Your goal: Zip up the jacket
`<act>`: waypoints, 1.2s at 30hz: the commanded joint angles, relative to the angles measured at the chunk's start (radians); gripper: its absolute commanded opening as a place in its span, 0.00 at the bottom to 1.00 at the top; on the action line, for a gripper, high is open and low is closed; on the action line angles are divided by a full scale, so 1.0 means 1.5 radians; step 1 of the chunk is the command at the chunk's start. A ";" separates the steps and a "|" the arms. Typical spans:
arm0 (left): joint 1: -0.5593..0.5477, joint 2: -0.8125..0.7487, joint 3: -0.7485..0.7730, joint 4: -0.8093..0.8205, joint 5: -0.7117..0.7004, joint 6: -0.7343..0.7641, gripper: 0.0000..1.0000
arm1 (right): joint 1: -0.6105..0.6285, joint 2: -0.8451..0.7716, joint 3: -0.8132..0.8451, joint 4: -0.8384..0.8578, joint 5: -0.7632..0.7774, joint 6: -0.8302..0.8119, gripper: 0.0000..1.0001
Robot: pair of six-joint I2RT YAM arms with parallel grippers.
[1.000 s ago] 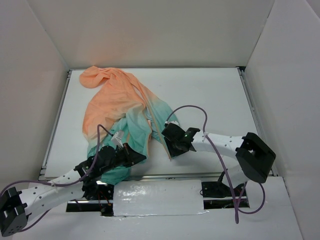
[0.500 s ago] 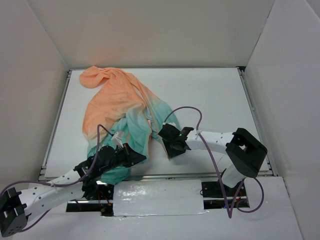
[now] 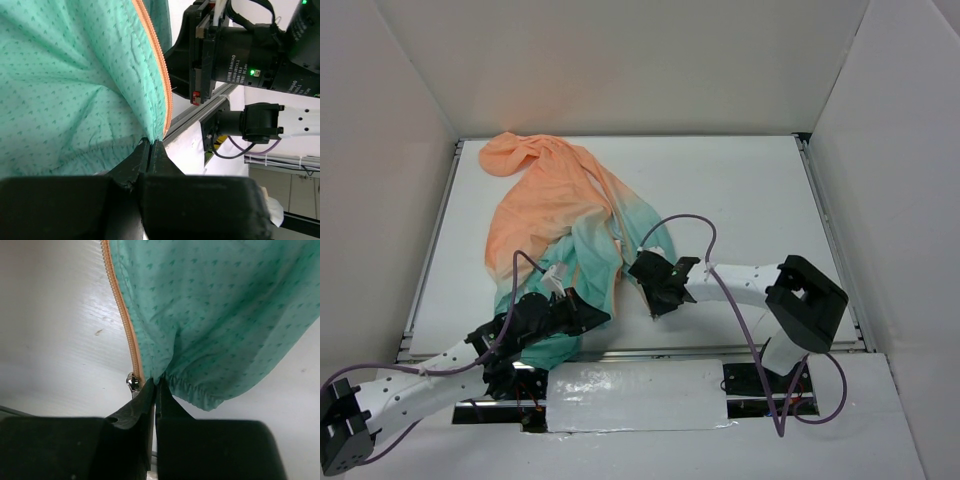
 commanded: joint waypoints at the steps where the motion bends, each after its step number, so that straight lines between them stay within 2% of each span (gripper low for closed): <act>1: 0.002 -0.009 0.030 0.007 -0.021 0.026 0.00 | 0.009 -0.012 -0.037 0.066 -0.031 0.020 0.00; 3: 0.002 -0.006 0.035 0.007 -0.034 0.033 0.00 | 0.008 -0.075 -0.078 0.128 -0.072 0.026 0.00; 7: 0.003 0.012 0.070 0.012 -0.052 0.069 0.00 | 0.008 -0.185 -0.179 0.378 -0.125 0.077 0.00; 9: 0.004 0.018 0.090 0.015 -0.067 0.080 0.00 | 0.008 -0.224 -0.215 0.452 -0.122 0.089 0.00; 12: 0.004 0.024 0.106 0.022 -0.091 0.086 0.00 | 0.008 -0.265 -0.242 0.508 -0.089 0.120 0.00; 16: 0.005 0.024 0.112 0.048 -0.127 0.086 0.00 | 0.008 -0.325 -0.300 0.612 -0.094 0.136 0.00; 25: 0.008 -0.006 0.081 0.144 -0.137 0.068 0.00 | 0.008 -0.452 -0.390 0.703 -0.095 0.145 0.00; 36: 0.008 0.014 0.042 0.207 -0.094 0.039 0.00 | 0.007 -0.461 -0.429 0.787 -0.105 0.165 0.00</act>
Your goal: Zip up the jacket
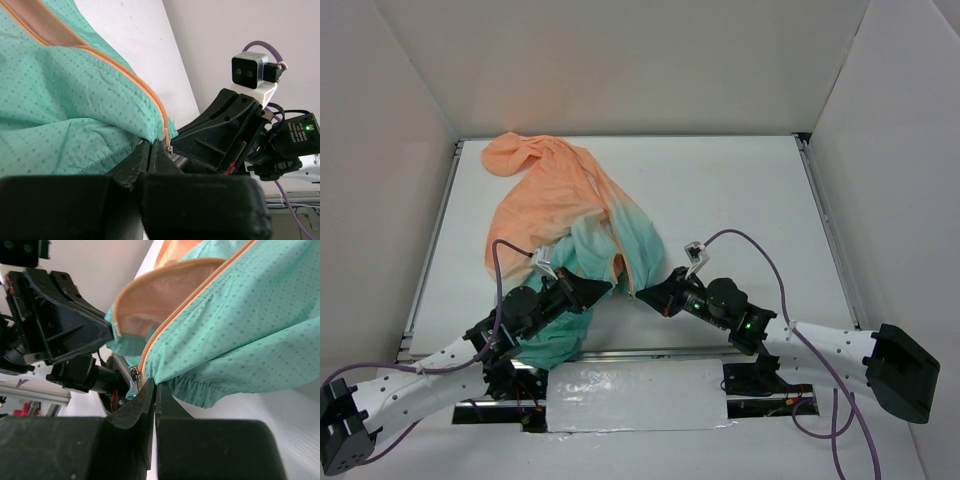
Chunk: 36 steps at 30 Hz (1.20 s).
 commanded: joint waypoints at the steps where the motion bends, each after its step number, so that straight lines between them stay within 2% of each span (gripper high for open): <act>1: 0.002 0.014 -0.003 0.076 0.026 -0.017 0.00 | 0.004 0.005 0.004 0.072 -0.002 0.001 0.00; 10: 0.002 0.037 -0.011 0.107 0.043 -0.032 0.00 | 0.003 0.040 0.026 0.074 0.006 0.009 0.00; 36: 0.002 0.069 -0.021 0.133 0.058 -0.053 0.00 | -0.001 0.034 0.042 0.071 0.024 0.004 0.00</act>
